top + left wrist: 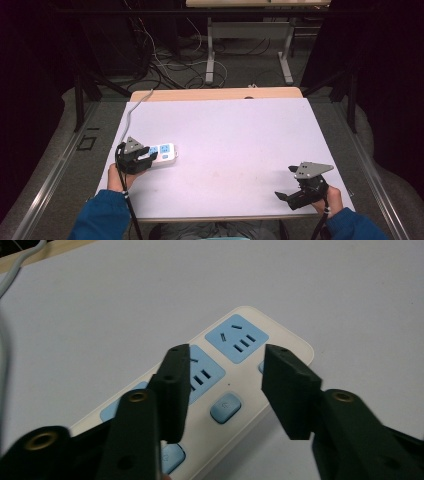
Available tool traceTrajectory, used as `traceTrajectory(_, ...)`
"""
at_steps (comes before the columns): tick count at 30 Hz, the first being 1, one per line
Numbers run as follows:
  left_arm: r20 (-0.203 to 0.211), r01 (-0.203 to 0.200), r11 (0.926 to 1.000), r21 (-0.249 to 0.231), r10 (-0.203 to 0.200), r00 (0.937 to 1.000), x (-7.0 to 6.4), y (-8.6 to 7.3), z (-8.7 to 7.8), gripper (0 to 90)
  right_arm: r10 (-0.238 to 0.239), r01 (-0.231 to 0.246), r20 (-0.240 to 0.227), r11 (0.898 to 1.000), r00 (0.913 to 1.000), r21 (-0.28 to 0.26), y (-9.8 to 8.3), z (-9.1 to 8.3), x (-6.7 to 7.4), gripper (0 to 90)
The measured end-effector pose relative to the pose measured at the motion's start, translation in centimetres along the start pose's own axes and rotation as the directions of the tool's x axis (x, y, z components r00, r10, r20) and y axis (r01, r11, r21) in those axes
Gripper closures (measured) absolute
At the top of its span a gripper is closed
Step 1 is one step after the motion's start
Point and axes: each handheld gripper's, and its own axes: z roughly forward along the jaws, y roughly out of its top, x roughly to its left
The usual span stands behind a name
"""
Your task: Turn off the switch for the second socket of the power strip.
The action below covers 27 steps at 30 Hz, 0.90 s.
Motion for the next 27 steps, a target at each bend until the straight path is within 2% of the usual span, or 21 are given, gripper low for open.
traceTrajectory(4,-0.005,-0.009,0.9999,0.014,0.009,0.9999,-0.14,0.19,0.0,38.5,-0.007,0.007,-0.003,1.0,1.0,0.0,0.01,-0.01,-0.01,1.8)
traceTrajectory(10,-0.008,-0.014,0.9995,0.03,0.015,0.9999,-0.35,0.39,-0.03,24.2,-0.005,0.005,-0.002,1.0,1.0,0.006,0.04,-0.03,0.02,1.8)
traceTrajectory(18,-0.012,-0.01,0.9987,0.051,0.011,0.9999,-0.52,0.54,-0.03,12.5,-0.007,0.007,-0.004,1.0,1.0,0.0,0.02,0.0,0.0,1.8)
traceTrajectory(21,-0.002,0.0,0.9988,0.049,0.0,1.0,-0.65,0.56,0.03,8.0,-0.007,0.007,-0.003,1.0,1.0,0.0,0.01,0.02,-0.01,1.8)
traceTrajectory(23,0.008,-0.016,0.9981,0.06,0.015,0.9999,-0.62,0.59,-0.02,4.0,-0.004,0.004,-0.005,1.0,1.0,0.0,0.01,0.01,0.0,1.8)
traceTrajectory(27,0.007,-0.014,0.998,0.061,0.014,0.9999,-0.99,0.62,-0.02,0.2,-0.007,0.007,-0.007,1.0,1.0,0.004,0.02,0.0,-0.02,1.8)
